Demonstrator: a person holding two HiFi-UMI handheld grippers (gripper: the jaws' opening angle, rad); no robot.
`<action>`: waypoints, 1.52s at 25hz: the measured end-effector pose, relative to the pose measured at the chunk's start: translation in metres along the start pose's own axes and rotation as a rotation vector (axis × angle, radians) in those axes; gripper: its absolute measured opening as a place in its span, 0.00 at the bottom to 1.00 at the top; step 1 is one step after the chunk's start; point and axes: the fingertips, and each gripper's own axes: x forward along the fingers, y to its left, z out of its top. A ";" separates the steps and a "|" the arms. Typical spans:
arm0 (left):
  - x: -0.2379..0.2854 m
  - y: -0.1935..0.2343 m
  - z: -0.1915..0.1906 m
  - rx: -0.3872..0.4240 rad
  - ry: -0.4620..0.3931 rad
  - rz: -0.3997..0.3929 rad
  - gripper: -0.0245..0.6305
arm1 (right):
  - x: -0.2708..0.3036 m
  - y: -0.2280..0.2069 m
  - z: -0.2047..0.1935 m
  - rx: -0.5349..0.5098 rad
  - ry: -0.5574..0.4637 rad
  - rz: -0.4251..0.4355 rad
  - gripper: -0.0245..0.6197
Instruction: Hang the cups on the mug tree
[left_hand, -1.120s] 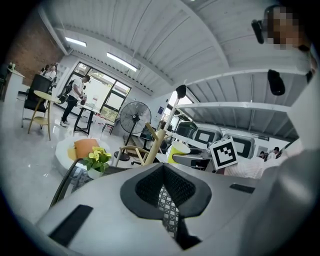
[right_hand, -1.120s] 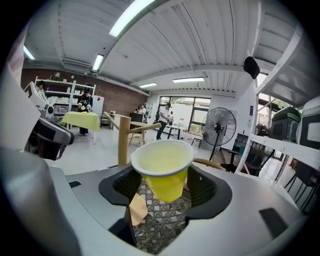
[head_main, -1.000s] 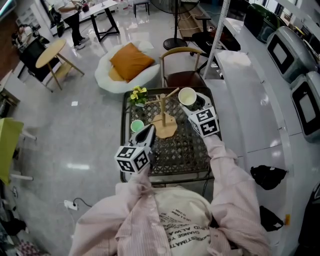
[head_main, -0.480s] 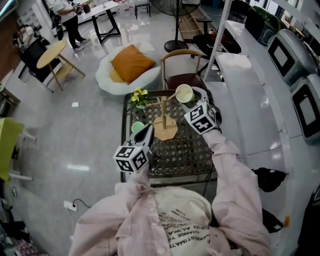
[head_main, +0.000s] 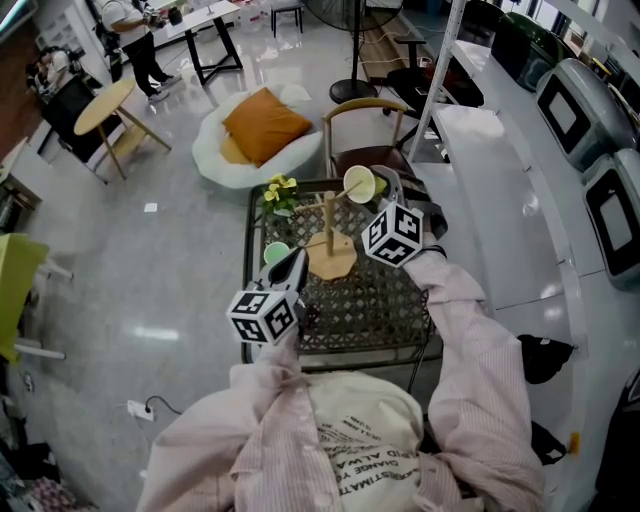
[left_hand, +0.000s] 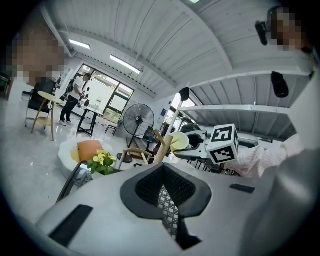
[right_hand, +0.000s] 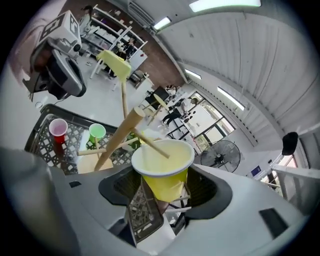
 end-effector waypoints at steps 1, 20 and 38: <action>0.000 0.000 0.000 -0.001 0.000 0.000 0.03 | 0.001 0.001 0.001 -0.019 0.004 0.001 0.48; -0.006 0.000 -0.003 -0.020 -0.002 -0.005 0.03 | 0.006 0.022 0.020 -0.355 0.064 -0.049 0.48; -0.006 -0.002 -0.006 -0.032 0.002 -0.014 0.03 | 0.006 0.039 0.026 -0.617 0.088 -0.073 0.48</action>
